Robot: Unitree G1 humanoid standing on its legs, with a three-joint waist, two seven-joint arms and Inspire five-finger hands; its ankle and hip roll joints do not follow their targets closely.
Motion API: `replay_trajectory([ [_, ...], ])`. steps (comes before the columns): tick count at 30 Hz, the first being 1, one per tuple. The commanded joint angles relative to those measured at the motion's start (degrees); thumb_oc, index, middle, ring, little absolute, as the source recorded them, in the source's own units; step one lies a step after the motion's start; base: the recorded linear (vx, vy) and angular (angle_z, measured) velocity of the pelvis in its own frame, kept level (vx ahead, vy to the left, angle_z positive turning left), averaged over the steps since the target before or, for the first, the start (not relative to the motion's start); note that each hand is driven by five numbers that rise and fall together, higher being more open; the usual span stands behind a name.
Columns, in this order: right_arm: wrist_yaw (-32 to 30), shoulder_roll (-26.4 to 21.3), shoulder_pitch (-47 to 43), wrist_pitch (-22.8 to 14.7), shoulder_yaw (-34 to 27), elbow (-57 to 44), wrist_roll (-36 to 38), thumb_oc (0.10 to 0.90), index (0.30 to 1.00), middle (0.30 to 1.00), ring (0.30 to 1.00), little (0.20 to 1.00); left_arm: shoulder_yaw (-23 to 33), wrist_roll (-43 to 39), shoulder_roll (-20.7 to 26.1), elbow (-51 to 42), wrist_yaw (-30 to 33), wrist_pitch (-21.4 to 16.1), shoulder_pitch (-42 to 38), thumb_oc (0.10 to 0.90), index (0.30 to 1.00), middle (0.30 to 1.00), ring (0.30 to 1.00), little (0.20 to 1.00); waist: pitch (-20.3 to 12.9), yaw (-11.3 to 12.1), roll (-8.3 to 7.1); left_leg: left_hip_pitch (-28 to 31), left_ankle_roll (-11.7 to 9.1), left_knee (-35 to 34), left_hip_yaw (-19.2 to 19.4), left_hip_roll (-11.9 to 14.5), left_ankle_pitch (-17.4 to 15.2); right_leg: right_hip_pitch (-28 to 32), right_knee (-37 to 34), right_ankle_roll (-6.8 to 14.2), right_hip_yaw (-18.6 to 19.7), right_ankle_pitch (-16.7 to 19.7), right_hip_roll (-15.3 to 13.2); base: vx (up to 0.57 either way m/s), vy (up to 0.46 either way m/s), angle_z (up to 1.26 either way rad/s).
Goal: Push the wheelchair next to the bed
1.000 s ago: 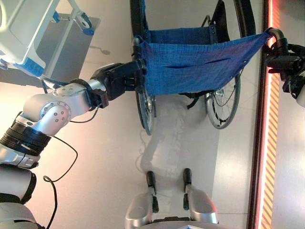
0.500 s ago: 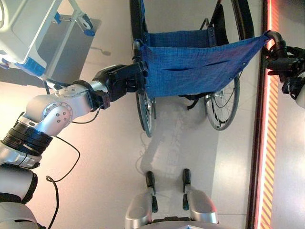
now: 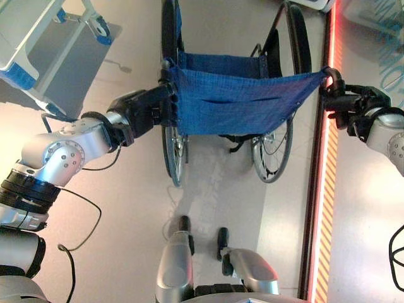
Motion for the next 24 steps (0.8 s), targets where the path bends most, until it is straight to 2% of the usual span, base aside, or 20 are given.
replay_trajectory([
  [1,7.71,-4.03,4.58,-4.38,-2.10,-10.80,-1.77,0.400,0.300,0.300,0.300,0.300,17.13,0.43,0.41,-1.60,1.20,-7.60,6.69,0.400,0.300,0.300,0.300,0.300,-10.16,1.77,4.67,-4.24,2.59,-6.82,0.80,-1.38,16.89,4.58,6.31,1.43,-0.97,-5.75,6.06,0.52,0.225,-0.75],
  [2,8.32,-4.04,5.07,-4.39,-2.37,-10.78,-1.82,0.400,0.300,0.300,0.300,0.300,17.81,0.65,0.33,-1.69,1.11,-7.26,7.27,0.400,0.300,0.300,0.300,0.300,-10.60,1.75,4.58,-3.65,3.11,-6.82,1.13,-1.45,15.38,4.62,6.61,1.62,-0.86,-6.05,5.78,0.59,0.296,-0.73],
  [3,9.44,-3.55,6.44,-4.15,-3.25,-10.73,-1.92,0.400,0.300,0.300,0.300,0.300,18.74,0.94,-0.01,-1.48,0.42,-6.95,8.39,0.400,0.300,0.300,0.300,0.300,-11.77,1.70,4.63,-2.57,4.06,-5.46,2.00,-1.27,12.92,5.07,8.39,1.68,-0.72,-8.09,5.40,0.48,0.258,-0.55],
  [4,9.75,-3.40,6.95,-4.12,-3.54,-10.74,-2.01,0.400,0.300,0.300,0.300,0.300,18.83,0.93,-0.04,-1.34,0.21,-6.90,8.55,0.400,0.300,0.300,0.300,0.300,-12.08,1.67,4.56,-2.37,4.37,-4.92,2.26,-1.26,12.13,5.13,8.95,1.71,-0.80,-8.64,5.24,0.65,0.356,-0.61],
  [5,10.89,-2.66,8.47,-3.89,-4.47,-10.57,-2.54,0.400,0.300,0.300,0.300,0.300,18.90,1.04,-0.63,-0.87,-0.01,-6.33,8.43,0.400,0.300,0.300,0.300,0.300,-13.13,1.54,4.34,-2.11,5.40,-0.51,2.93,-1.63,9.94,5.57,11.11,1.64,-1.10,-10.47,4.71,0.48,0.275,-0.42],
  [7,11.25,-2.38,9.37,-3.82,-5.09,-10.63,-2.89,0.400,0.300,0.300,0.300,0.300,18.69,1.03,-0.83,-0.62,0.05,-5.97,8.10,0.400,0.300,0.300,0.300,0.300,-13.57,1.55,4.02,-2.56,6.04,2.08,3.21,-2.09,8.31,5.64,12.39,1.67,-1.25,-11.42,4.31,0.37,0.214,-0.28],
  [9,10.95,-1.54,10.93,-4.09,-5.72,-11.36,-3.66,0.400,0.300,0.300,0.300,0.300,17.78,1.10,-1.18,0.07,0.05,-5.12,7.27,0.400,0.300,0.300,0.300,0.300,-14.76,1.54,3.25,-1.97,8.43,5.16,3.93,-4.04,4.63,5.63,17.18,2.82,-1.82,-11.90,3.39,0.44,0.267,-0.15],
  [10,10.35,-1.35,11.07,-4.28,-5.84,-11.55,-3.44,0.400,0.300,0.300,0.300,0.300,17.28,1.01,-1.10,0.43,0.00,-4.92,6.69,0.400,0.300,0.300,0.300,0.300,-15.22,1.55,2.86,-1.32,9.28,5.41,4.06,-4.95,3.74,5.26,19.82,3.72,-2.08,-10.52,2.92,0.53,0.341,-0.10],
  [11,9.11,-0.89,11.20,-4.37,-5.84,-11.99,-2.27,0.400,0.300,0.300,0.300,0.300,16.32,0.95,-0.86,0.94,-0.07,-4.80,5.68,0.400,0.300,0.300,0.300,0.300,-16.05,1.62,2.28,0.02,10.94,5.54,4.90,-6.23,2.21,4.42,26.59,5.80,-3.24,-6.62,2.19,0.40,0.269,-0.07],
  [12,8.60,-0.66,11.28,-4.51,-5.79,-12.14,-1.88,0.400,0.300,0.300,0.300,0.300,16.08,0.98,-0.84,1.00,-0.02,-4.77,5.41,0.400,0.300,0.300,0.300,0.300,-16.24,1.65,2.11,0.30,11.27,5.50,5.22,-6.50,1.97,4.02,27.87,6.41,-3.44,-5.45,1.98,0.35,0.251,-0.08],
  [14,7.27,0.16,10.24,-5.08,-4.71,-11.72,-0.35,0.400,0.300,0.300,0.300,0.300,15.28,1.15,-1.06,1.79,0.09,-4.73,4.49,0.400,0.300,0.300,0.300,0.300,-17.03,1.23,1.81,2.68,12.28,4.81,5.64,-7.58,1.05,0.04,33.53,8.96,-3.43,0.91,1.44,0.34,0.211,0.19],
  [16,6.66,0.48,8.80,-4.44,-4.04,-11.50,-0.13,0.400,0.300,0.300,0.300,0.300,14.16,1.34,-1.13,2.15,-0.04,-4.64,3.42,0.400,0.300,0.300,0.300,0.300,-17.38,0.65,1.86,3.47,12.08,5.03,4.98,-8.31,0.58,-1.41,31.59,8.25,-2.83,0.08,1.82,0.36,0.144,0.21],
  [17,6.81,0.31,7.35,-3.94,-3.29,-11.20,0.02,0.400,0.300,0.300,0.300,0.300,12.96,1.47,-0.99,2.25,0.16,-4.82,2.28,0.400,0.300,0.300,0.300,0.300,-17.92,0.51,1.75,3.49,11.49,5.38,4.25,-9.22,0.65,-1.14,26.32,7.18,-3.23,-1.29,1.43,0.26,0.063,0.06],
  [18,6.92,0.19,6.72,-3.96,-2.91,-11.03,0.16,0.400,0.300,0.300,0.300,0.300,12.74,1.46,-1.03,2.15,0.44,-5.00,1.93,0.400,0.300,0.300,0.300,0.300,-18.06,0.56,1.69,3.47,11.38,5.61,4.03,-9.58,0.46,-1.15,24.12,6.90,-3.52,-1.74,0.88,0.37,0.077,0.07],
  [19,7.07,-0.27,5.03,-4.00,-1.89,-11.10,0.76,0.400,0.300,0.300,0.300,0.300,12.46,0.93,-0.78,1.73,1.52,-5.97,1.45,0.400,0.300,0.300,0.300,0.300,-17.92,0.33,1.79,3.31,10.89,6.31,3.63,-9.81,0.03,-1.62,17.70,5.74,-3.82,-3.71,-0.18,0.20,0.032,-0.03],
  [20,7.05,-0.28,4.92,-4.00,-1.79,-11.06,0.80,0.400,0.300,0.300,0.300,0.300,12.50,0.90,-0.78,1.71,1.57,-5.99,1.47,0.400,0.300,0.300,0.300,0.300,-17.90,0.22,1.81,3.32,10.87,6.39,3.55,-9.84,-0.05,-1.49,17.57,5.72,-3.90,-3.72,-0.18,0.23,0.028,-0.15],
  [21,7.25,-0.66,4.37,-4.61,-1.49,-11.08,0.73,0.400,0.300,0.300,0.300,0.300,12.54,0.98,-1.22,1.93,1.84,-7.44,1.18,0.400,0.300,0.300,0.300,0.300,-16.59,-0.70,1.70,2.40,9.76,9.71,3.12,-10.22,0.91,-2.79,10.78,4.43,-1.79,-3.01,-0.51,0.21,0.000,-0.18],
  [22,8.19,-1.28,3.98,-5.01,-1.33,-10.72,0.35,0.400,0.300,0.300,0.300,0.300,12.39,0.51,-1.79,2.20,2.45,-8.52,0.54,0.400,0.300,0.300,0.300,0.300,-15.04,-1.85,1.36,1.17,8.80,13.18,2.30,-10.95,1.00,-4.03,4.75,4.56,-0.15,1.05,-1.67,0.22,-0.001,-0.06],
  [23,8.29,-1.35,3.90,-5.08,-1.31,-10.61,0.30,0.400,0.300,0.300,0.300,0.300,12.30,0.52,-1.85,2.25,2.45,-8.63,0.37,0.400,0.300,0.300,0.300,0.300,-14.82,-2.08,1.37,1.01,8.72,13.82,2.06,-11.01,0.68,-3.96,3.82,4.71,-0.12,1.75,-1.81,0.25,-0.040,0.28],
  [24,8.54,-2.28,3.11,-5.70,-1.32,-10.36,0.27,0.400,0.300,0.300,0.300,0.300,11.87,0.03,-1.94,1.98,3.20,-9.36,-0.83,0.400,0.300,0.300,0.300,0.300,-13.05,-3.23,0.86,1.08,8.49,15.88,1.25,-11.73,-1.48,-6.33,0.58,6.56,1.01,6.93,-4.21,0.22,-0.071,0.63],
])
